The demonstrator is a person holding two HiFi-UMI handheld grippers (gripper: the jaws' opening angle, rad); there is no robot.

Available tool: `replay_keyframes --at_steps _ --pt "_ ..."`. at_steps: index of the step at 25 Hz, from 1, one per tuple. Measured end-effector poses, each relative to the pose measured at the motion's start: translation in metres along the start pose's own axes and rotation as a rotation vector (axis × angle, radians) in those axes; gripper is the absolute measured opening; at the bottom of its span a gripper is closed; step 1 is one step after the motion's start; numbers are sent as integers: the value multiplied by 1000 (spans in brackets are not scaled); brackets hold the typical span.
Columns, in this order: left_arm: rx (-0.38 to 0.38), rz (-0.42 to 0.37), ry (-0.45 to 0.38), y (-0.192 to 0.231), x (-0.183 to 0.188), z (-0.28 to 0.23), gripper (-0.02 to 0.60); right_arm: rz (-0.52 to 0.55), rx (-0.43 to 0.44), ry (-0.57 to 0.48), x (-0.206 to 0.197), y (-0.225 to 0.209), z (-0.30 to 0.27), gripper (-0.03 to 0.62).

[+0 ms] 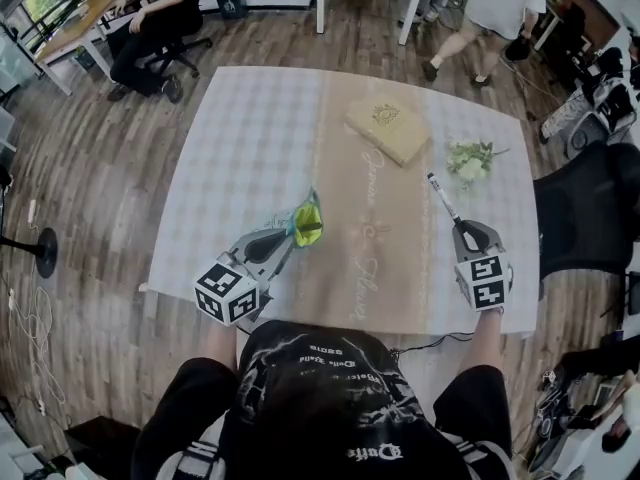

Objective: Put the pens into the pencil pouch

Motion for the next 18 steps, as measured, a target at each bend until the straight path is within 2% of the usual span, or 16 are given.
replay_keyframes --at_steps 13,18 --pt "60 -116 85 10 -15 5 32 292 79 -45 64 95 14 67" --pt "72 -136 98 11 -21 6 32 402 101 -73 82 123 25 69"
Point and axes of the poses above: the fingertips, and each gripper's own axes: z backward along the fingers, y to its left, x out of its top, the point moved 4 cm from there along z, backward along the fingers, and after that the axes turned 13 degrees about y, right-handed, at the moved point
